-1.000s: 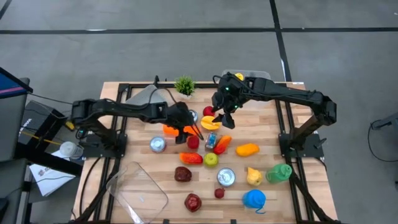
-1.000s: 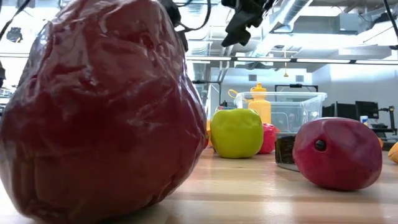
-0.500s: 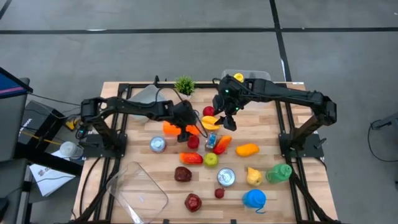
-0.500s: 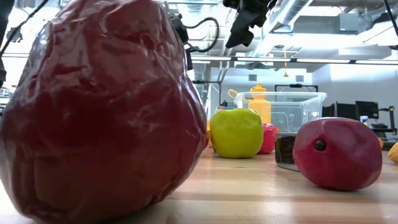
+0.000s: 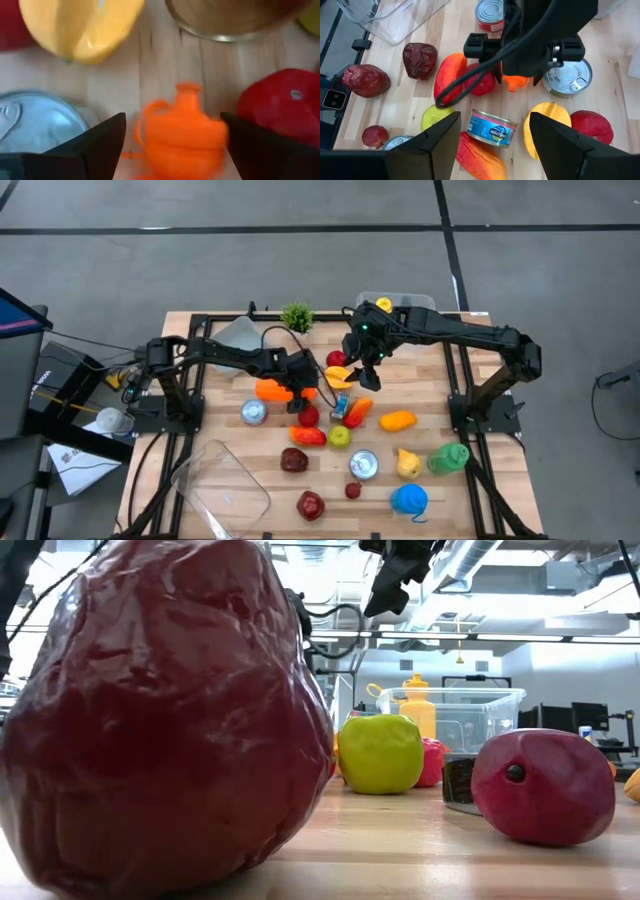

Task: Pick & Place Food Item
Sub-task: Put the orange tumbler into the top transparent bin

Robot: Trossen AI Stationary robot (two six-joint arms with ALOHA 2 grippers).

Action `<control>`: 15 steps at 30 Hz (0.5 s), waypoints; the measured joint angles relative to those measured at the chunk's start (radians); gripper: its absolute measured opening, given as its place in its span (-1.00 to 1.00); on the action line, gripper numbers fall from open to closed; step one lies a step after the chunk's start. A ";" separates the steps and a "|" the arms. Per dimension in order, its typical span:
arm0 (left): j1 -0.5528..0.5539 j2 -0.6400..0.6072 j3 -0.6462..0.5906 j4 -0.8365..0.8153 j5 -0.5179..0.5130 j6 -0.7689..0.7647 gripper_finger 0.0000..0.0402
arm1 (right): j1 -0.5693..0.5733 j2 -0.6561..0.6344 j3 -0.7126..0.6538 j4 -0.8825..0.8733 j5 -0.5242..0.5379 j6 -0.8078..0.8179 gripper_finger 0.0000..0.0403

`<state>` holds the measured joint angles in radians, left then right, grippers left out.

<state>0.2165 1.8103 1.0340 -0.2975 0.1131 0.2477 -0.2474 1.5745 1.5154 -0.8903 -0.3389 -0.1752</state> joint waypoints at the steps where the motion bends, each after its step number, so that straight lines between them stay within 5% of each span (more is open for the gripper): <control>1: 0.000 0.000 -0.001 -0.018 0.000 0.006 0.50 | 0.000 0.000 0.000 0.000 0.000 0.000 0.14; 11: 0.000 -0.003 -0.001 -0.020 -0.009 0.006 0.07 | -0.002 0.000 0.000 0.000 0.000 -0.003 0.14; 15: 0.000 -0.025 -0.002 -0.018 -0.009 -0.035 0.05 | -0.002 0.000 0.000 0.005 -0.002 -0.004 0.14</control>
<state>0.2165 1.7857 1.0321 -0.3151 0.1036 0.2130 -0.2489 1.5742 1.5158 -0.8857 -0.3405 -0.1795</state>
